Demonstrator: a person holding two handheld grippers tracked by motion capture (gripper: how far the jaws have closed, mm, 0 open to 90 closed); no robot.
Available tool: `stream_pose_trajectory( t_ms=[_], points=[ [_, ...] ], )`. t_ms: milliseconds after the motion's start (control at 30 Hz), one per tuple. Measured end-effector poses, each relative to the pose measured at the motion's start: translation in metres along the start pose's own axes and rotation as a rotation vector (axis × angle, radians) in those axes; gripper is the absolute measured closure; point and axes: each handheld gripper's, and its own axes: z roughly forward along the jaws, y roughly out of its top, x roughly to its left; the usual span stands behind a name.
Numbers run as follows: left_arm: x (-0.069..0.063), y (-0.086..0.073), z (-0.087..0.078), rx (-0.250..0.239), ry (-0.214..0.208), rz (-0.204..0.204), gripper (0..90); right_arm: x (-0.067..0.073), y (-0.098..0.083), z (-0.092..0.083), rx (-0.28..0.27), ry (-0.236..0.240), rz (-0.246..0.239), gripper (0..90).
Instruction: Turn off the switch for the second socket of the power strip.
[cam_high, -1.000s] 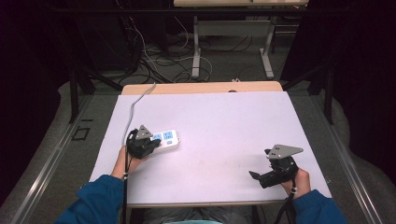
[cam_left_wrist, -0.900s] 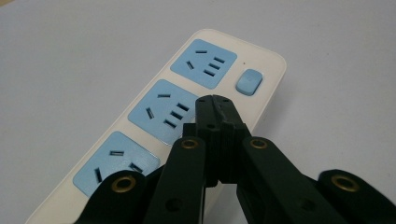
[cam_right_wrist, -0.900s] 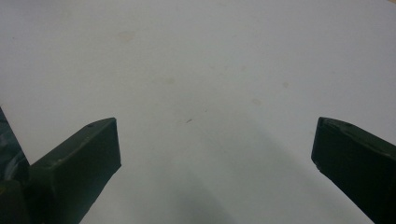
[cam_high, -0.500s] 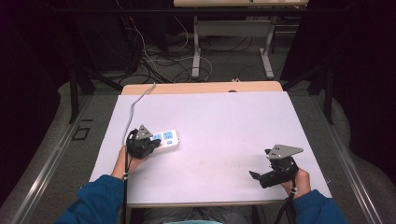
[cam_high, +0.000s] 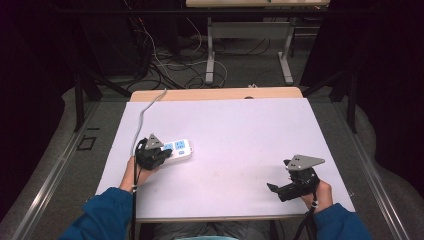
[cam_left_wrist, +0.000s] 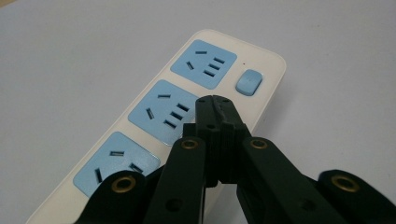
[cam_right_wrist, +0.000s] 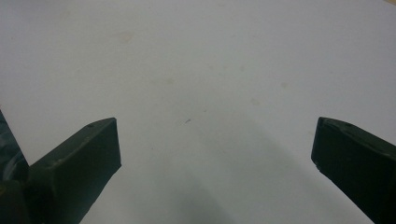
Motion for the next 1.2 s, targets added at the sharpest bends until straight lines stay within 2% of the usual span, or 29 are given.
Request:
stream_pose_trajectory(
  t_ms=[333,533,1067,1200],
  points=[
    [-0.0024,0.0006,0.0003,0.002,0.009,0.006,90.0,0.0000,0.0000,0.0001,-0.001,0.000,-0.001,0.8],
    [-0.0031,0.0017,0.0000,0.011,0.024,0.032,90.0,-0.0002,0.0001,0.0002,-0.002,0.000,-0.003,0.8],
    [-0.0039,0.0022,-0.0009,0.007,0.022,0.030,90.0,-0.0006,0.0001,0.0003,0.000,0.006,-0.007,0.8],
    [-0.0033,0.0027,-0.0012,0.012,0.032,0.032,90.0,-0.0003,0.0002,0.0006,0.002,0.005,-0.005,0.8]
  ],
)
